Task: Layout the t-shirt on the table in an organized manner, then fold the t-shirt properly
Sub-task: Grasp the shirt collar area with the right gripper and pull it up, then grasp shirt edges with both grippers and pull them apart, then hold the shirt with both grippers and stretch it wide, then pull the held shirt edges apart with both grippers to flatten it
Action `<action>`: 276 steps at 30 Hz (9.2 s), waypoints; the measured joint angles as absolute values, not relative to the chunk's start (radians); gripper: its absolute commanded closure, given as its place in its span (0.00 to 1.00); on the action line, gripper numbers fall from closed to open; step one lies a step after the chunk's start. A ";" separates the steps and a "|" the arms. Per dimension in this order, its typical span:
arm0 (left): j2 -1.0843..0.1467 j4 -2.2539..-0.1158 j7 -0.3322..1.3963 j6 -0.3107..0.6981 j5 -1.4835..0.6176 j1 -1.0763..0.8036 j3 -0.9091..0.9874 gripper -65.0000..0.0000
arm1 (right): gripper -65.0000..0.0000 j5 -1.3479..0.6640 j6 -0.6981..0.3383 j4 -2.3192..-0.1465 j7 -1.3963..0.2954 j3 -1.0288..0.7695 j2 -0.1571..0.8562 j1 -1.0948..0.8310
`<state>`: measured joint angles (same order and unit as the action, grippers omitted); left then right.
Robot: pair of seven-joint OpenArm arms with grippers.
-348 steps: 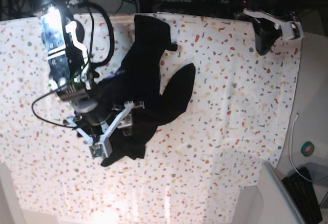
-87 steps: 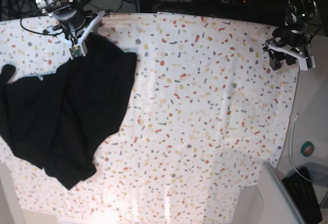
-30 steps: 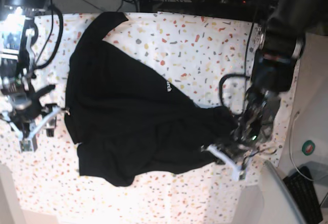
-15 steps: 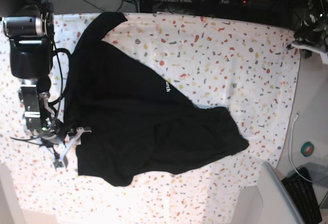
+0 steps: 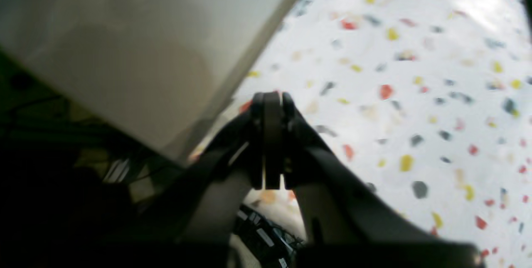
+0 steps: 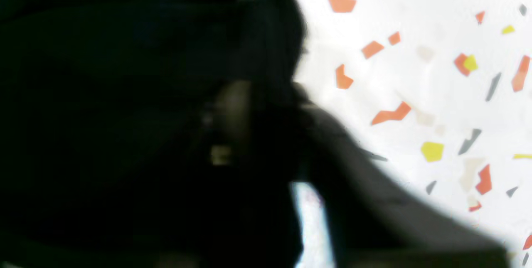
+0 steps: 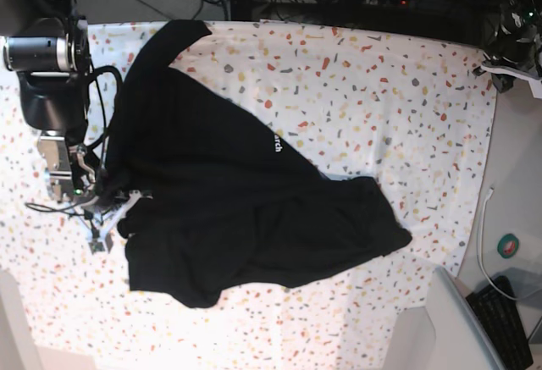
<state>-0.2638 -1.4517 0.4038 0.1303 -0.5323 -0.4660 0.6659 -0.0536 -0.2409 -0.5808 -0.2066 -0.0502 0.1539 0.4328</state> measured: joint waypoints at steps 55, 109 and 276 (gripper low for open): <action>-0.044 -1.599 0.611 0.110 -0.521 -0.367 0.064 1.00 | 1.00 -0.050 -0.249 -1.318 -0.681 0.126 0.117 0.221; -0.078 -1.589 0.902 0.133 -0.312 -0.237 0.079 1.00 | 1.00 -0.054 0.064 -0.918 -0.316 -0.204 0.267 0.110; -0.271 -1.544 0.547 0.131 -0.184 -0.453 0.454 0.09 | 0.69 -0.216 -0.147 -1.297 -0.507 -0.051 0.088 -0.114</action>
